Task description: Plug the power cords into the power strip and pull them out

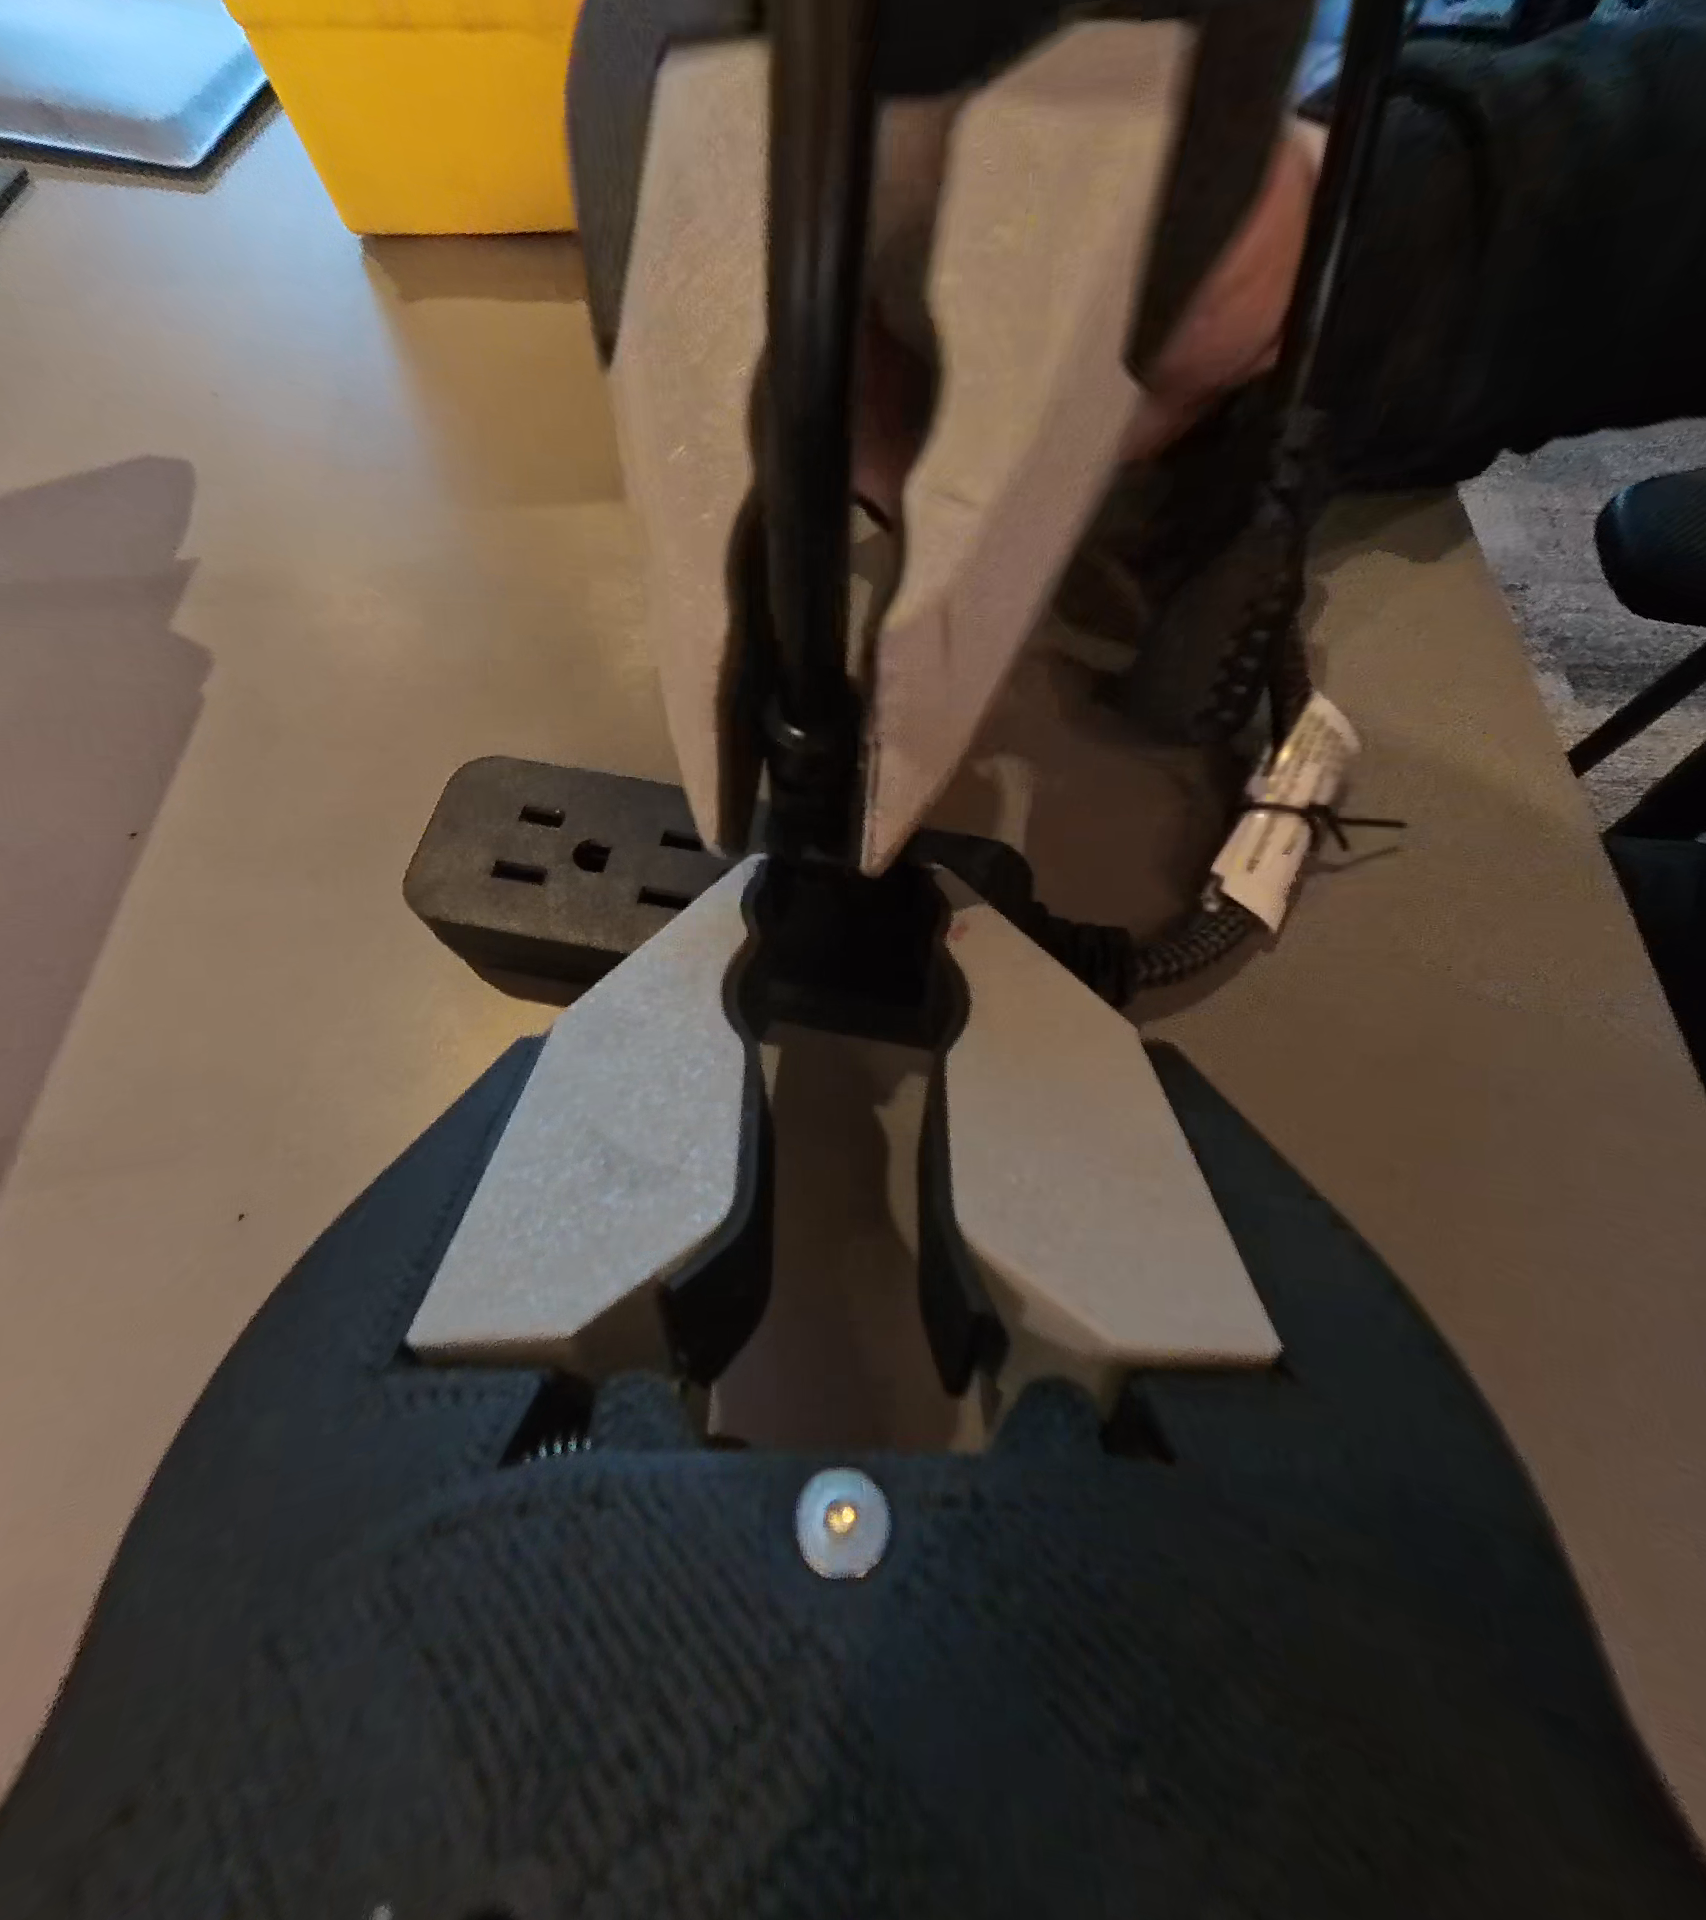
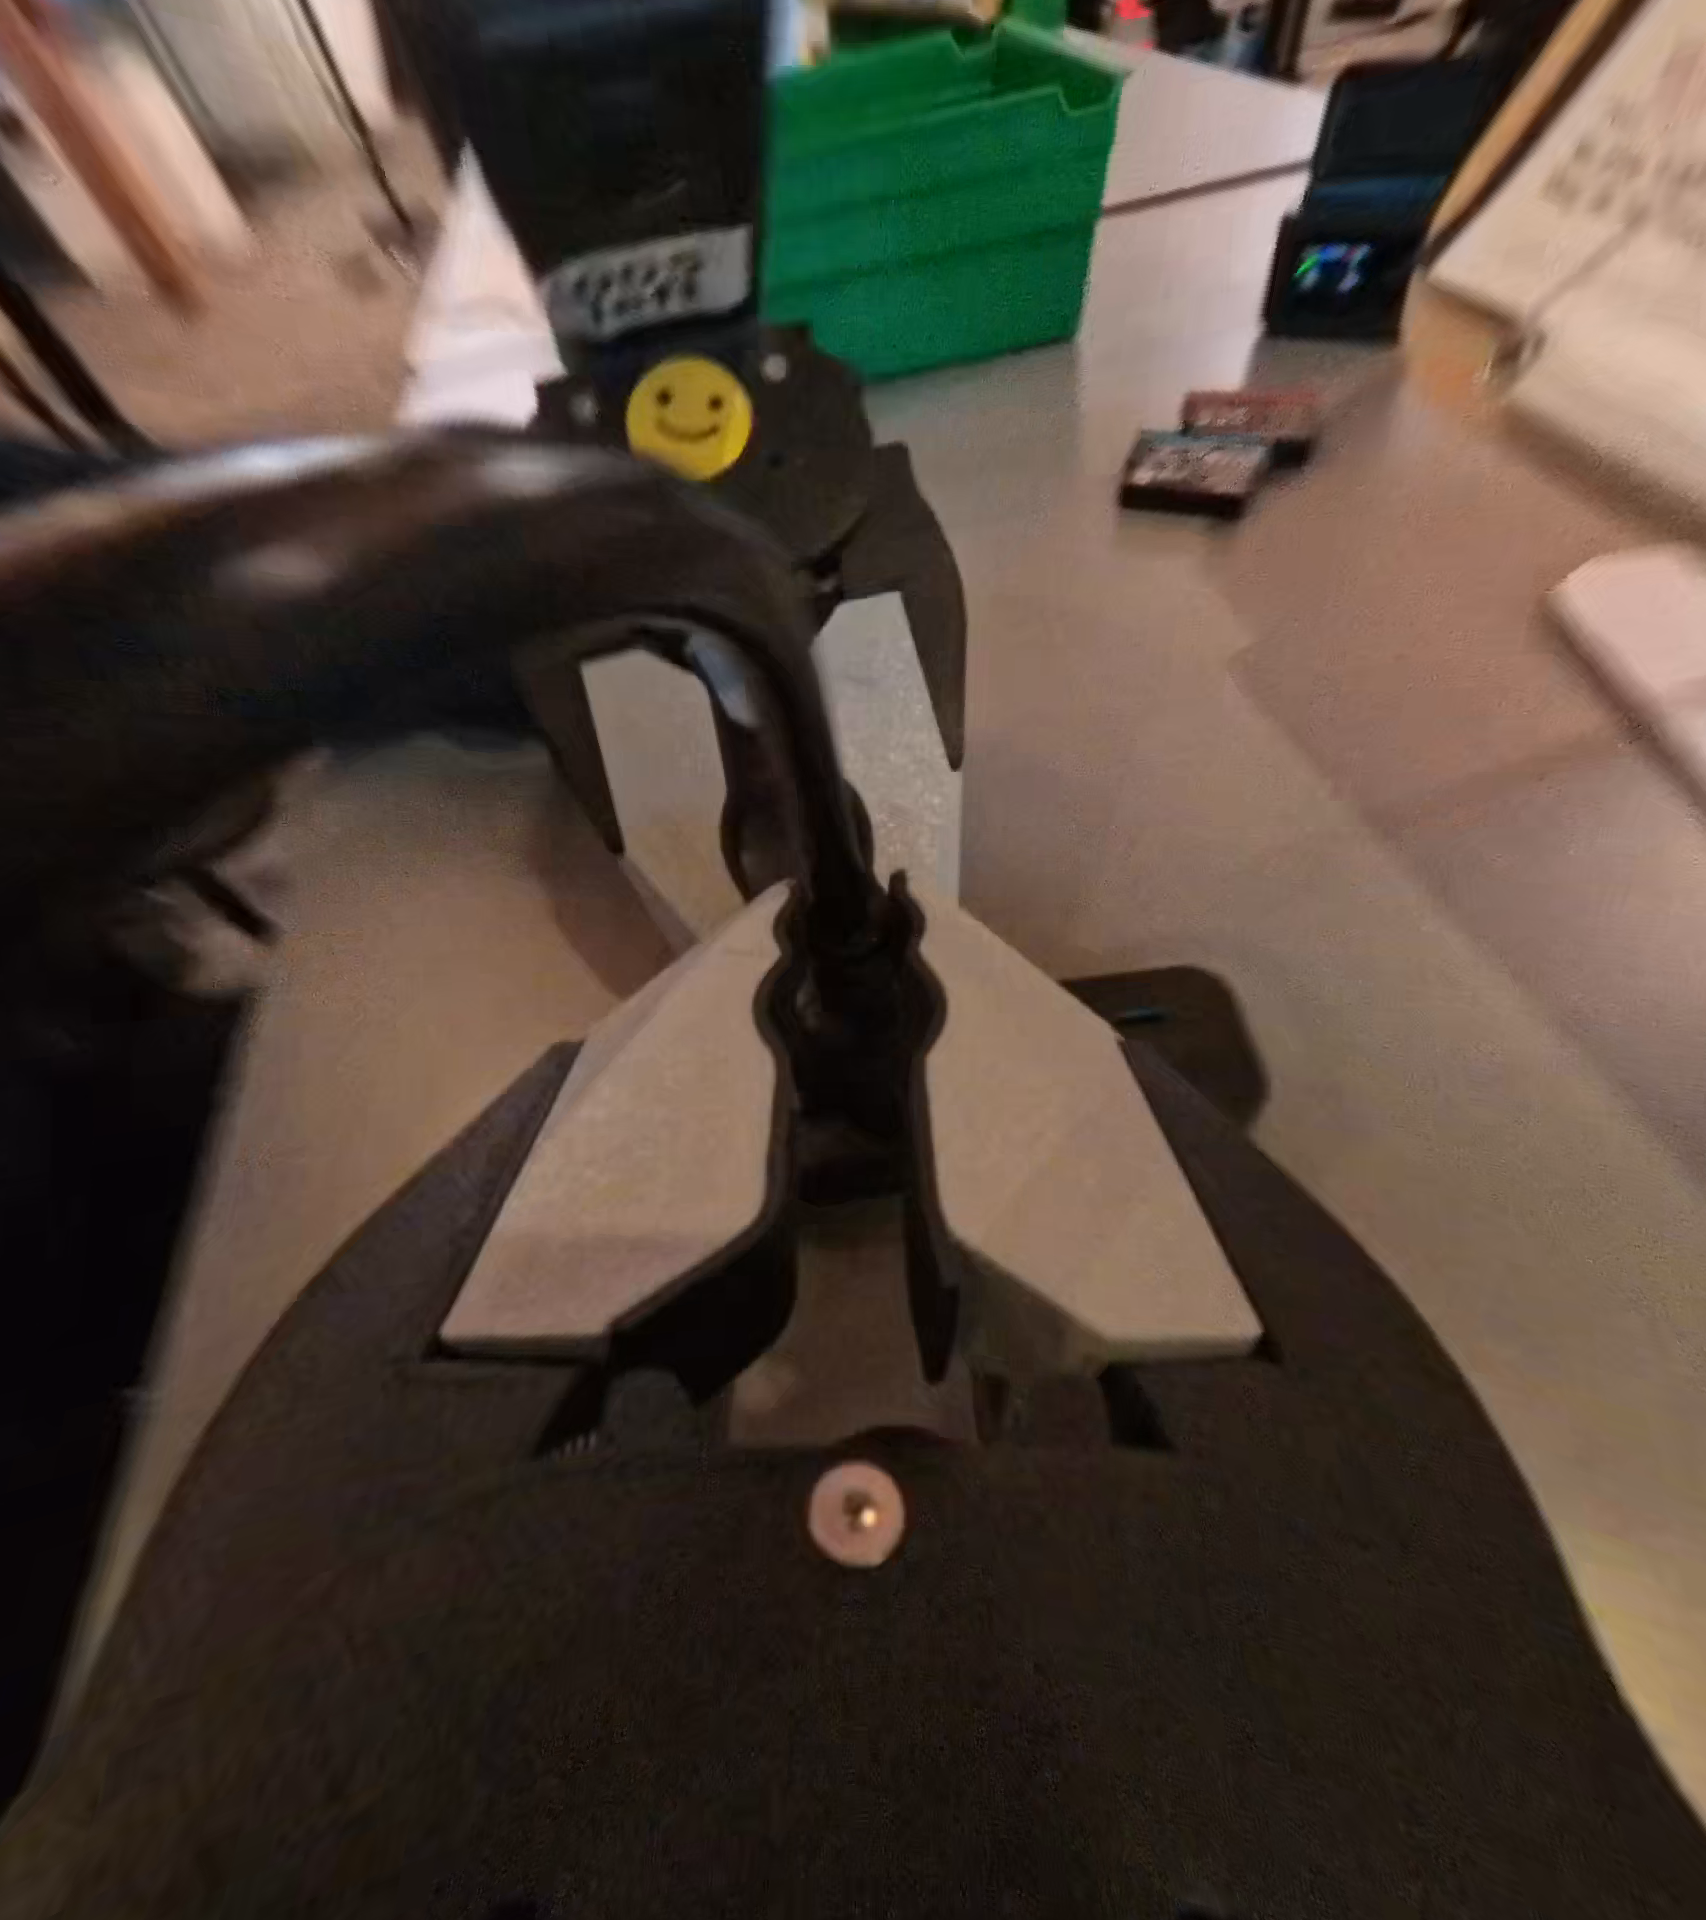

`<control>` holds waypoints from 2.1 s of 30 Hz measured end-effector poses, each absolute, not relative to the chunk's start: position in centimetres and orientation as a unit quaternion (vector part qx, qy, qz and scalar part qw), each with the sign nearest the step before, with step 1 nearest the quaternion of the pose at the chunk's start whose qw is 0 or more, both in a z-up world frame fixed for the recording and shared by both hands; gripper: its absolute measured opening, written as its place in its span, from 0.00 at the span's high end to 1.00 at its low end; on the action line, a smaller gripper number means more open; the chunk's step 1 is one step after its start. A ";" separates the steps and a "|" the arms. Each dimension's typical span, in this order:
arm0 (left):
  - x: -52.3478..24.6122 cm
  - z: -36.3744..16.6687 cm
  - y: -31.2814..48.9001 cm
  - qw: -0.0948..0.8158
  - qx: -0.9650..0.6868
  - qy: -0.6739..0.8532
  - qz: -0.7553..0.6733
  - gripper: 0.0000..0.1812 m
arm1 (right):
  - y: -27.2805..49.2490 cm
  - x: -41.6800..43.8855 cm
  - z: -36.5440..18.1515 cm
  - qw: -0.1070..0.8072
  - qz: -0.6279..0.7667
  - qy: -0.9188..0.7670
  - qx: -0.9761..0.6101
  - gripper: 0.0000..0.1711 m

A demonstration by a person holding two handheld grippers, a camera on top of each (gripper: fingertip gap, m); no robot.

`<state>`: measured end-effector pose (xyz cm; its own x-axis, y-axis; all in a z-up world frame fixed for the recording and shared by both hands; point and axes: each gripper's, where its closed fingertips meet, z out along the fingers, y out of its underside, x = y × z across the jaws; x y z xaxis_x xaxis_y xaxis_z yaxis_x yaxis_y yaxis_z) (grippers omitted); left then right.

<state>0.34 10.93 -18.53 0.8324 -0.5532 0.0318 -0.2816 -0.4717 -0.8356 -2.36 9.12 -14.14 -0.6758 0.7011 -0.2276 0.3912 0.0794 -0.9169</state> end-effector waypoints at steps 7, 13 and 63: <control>0.1 -18.5 11.2 0.451 -0.846 0.242 -0.150 0.86 | 9.2 -2.5 -14.2 0.156 0.553 -0.734 -0.363 0.92; 0.4 -18.5 11.1 0.448 -0.845 0.243 -0.161 0.86 | 9.5 -2.5 -14.1 0.394 0.341 -0.820 -0.238 0.92; 0.0 -18.6 11.4 0.451 -0.847 0.236 -0.151 0.85 | 9.7 -2.8 -12.4 0.215 0.572 -0.700 -0.371 0.99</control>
<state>0.00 11.40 -18.58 0.8431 -0.5360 0.0432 -0.2631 -0.4812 -0.8362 -2.85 9.66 -12.43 -0.6322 0.7651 -0.1223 0.2725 0.0718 -0.9595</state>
